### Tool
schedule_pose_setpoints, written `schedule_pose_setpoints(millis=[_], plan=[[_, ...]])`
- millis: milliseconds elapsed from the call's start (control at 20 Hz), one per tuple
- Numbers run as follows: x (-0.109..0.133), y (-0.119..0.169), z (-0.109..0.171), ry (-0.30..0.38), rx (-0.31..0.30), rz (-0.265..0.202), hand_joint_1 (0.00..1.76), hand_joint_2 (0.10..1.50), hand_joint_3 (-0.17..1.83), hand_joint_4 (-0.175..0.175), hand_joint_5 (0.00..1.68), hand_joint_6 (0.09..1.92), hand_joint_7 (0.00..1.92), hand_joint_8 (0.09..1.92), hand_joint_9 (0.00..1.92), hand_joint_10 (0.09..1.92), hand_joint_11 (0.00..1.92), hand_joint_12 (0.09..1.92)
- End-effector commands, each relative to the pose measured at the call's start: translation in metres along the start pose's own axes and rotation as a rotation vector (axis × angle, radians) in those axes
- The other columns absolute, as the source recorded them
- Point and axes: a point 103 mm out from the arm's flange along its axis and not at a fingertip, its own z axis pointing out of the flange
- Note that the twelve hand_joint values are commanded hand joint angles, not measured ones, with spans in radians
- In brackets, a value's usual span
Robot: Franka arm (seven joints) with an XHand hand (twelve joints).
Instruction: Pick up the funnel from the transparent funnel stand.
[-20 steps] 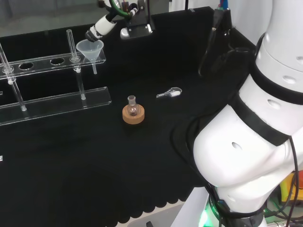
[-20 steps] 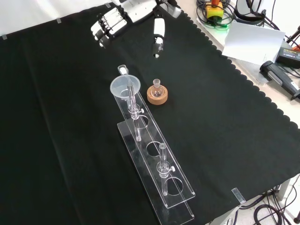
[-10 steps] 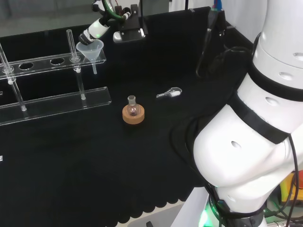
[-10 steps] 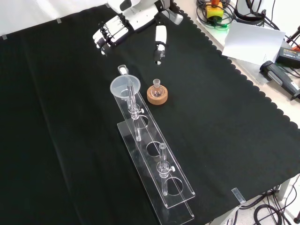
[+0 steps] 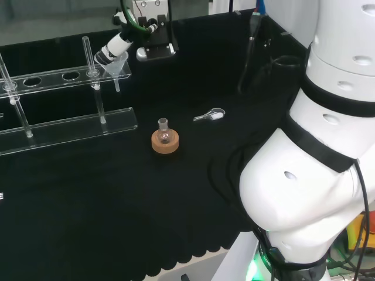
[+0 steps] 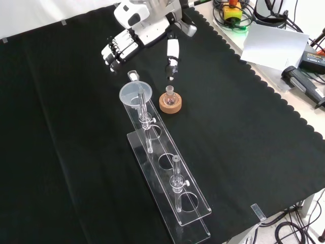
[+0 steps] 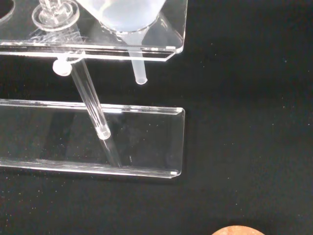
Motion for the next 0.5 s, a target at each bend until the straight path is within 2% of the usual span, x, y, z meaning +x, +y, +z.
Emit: schedule_pose_setpoints(millis=[50, 500], plan=[[0.0037, 0.0087, 0.0061, 0.013, 0.009, 0.007, 0.51, 0.68, 0.03, -0.002, 0.00, 0.09, 0.00, 0.09, 0.00, 0.09, 0.00, 0.09], [0.0051, 0.0165, 0.0106, 0.024, 0.027, -0.053, 0.52, 0.68, 0.03, -0.005, 0.00, 0.09, 0.00, 0.09, 0.00, 0.09, 0.00, 0.09]])
